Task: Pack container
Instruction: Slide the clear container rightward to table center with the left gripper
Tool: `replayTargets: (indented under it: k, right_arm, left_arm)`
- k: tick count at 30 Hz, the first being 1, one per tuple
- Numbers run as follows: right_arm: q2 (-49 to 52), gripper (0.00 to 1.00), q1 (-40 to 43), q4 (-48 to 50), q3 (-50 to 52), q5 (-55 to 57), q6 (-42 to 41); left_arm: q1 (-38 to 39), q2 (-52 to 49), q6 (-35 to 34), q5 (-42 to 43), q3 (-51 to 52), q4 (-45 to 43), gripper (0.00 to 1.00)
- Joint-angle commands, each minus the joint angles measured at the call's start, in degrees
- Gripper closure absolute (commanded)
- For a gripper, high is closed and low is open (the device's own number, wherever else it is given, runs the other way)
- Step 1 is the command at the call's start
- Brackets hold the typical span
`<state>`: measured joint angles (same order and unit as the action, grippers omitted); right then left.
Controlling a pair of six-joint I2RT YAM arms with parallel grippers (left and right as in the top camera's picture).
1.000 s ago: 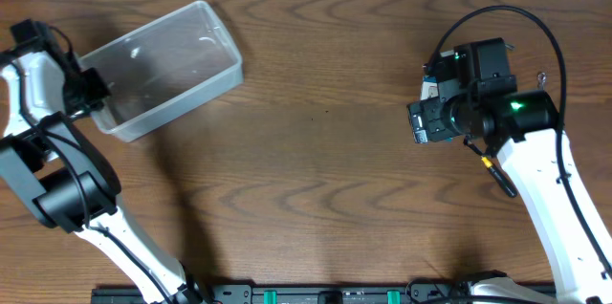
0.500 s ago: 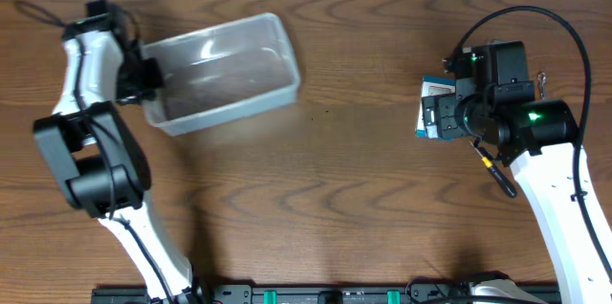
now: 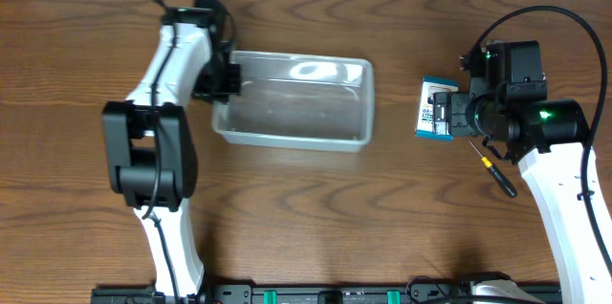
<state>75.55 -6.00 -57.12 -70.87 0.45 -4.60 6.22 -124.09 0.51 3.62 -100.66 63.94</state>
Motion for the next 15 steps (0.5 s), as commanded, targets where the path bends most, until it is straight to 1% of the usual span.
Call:
replayTargets:
  k: [1, 6, 15]
  right_arm:
    - [-1.0, 0.05, 0.8, -1.0, -1.1, -2.1, -1.2]
    - [-1.0, 0.05, 0.8, -2.1, -1.1, -2.2, -1.2]
    - [-1.0, 0.05, 0.8, -3.7, -1.1, -2.2, -1.2]
  left_arm:
    - [2.0, 0.2, 1.4, -1.5, -0.1, 0.4, 0.94]
    - [2.5, 0.2, 1.4, -1.5, -0.1, -0.6, 0.94]
    - [-0.4, 0.2, 0.7, -1.5, -0.1, -4.8, 0.94]
